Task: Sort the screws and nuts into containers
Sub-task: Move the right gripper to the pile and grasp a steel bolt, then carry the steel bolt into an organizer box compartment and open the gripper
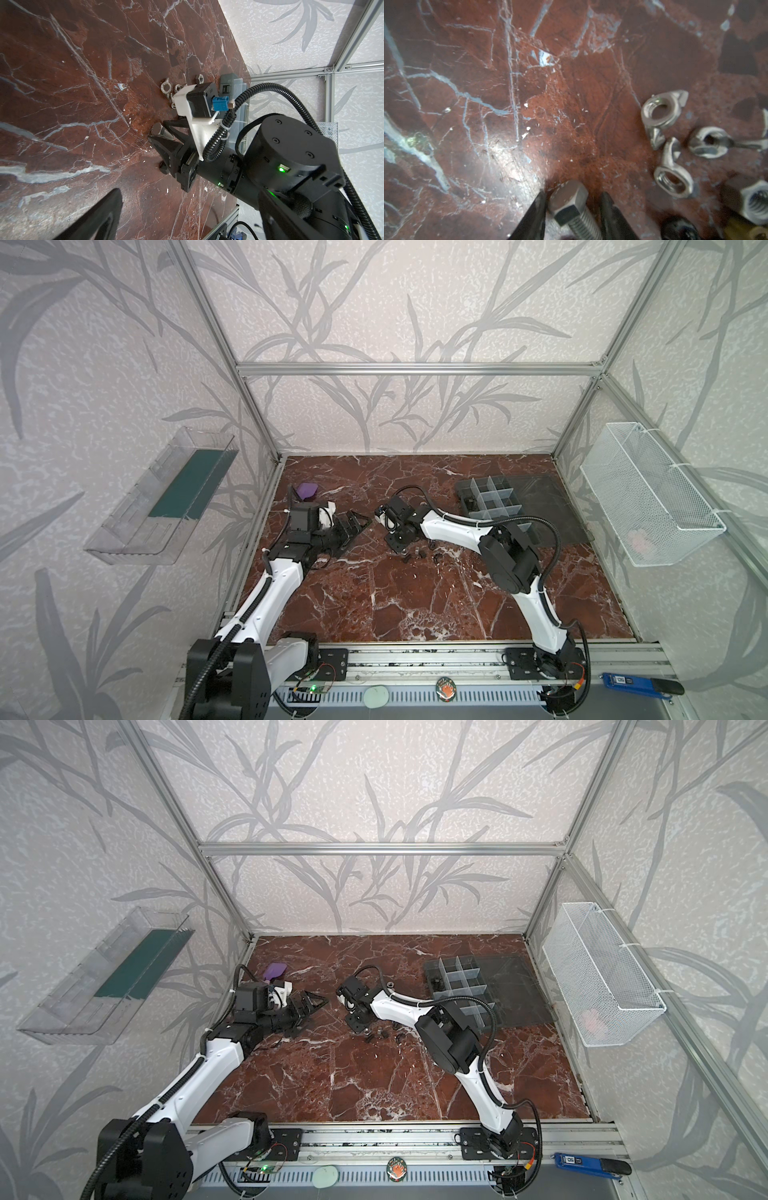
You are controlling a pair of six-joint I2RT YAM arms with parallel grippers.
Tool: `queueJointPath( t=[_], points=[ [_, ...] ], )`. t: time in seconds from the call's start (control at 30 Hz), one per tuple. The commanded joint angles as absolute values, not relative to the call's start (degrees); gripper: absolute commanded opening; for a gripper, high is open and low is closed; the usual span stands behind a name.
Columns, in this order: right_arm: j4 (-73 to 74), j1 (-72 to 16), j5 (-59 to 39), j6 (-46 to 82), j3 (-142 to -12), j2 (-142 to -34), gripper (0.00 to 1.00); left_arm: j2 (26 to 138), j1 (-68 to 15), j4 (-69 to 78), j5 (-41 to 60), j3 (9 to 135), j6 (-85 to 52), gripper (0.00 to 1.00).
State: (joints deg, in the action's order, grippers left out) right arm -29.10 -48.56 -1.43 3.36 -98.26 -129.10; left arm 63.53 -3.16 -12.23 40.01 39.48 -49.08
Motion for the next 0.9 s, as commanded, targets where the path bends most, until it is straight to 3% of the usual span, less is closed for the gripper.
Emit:
queueJointPath(
  t=[0.0, 0.07, 0.37, 0.87],
  points=[
    [-31.72, -48.87, -0.98, 3.48, -99.49, -130.34, 0.29, 63.36, -2.70, -12.58, 40.69, 39.63, -48.56, 0.99],
    [-31.64, -48.86, -0.92, 3.69, -99.59, -129.93, 0.21, 63.22, -2.67, -12.71, 40.61, 39.81, -48.49, 0.99],
    [-32.00, -47.12, -4.40, 6.74, -101.07, -126.64, 0.08, 62.79, -2.72, -12.66, 40.37, 40.68, -48.69, 0.99],
    [-33.40, -41.04, -5.73, 9.58, -98.88, -117.06, 0.02, 63.43, -6.61, -14.32, 39.53, 45.00, -45.94, 0.99]
  ],
)
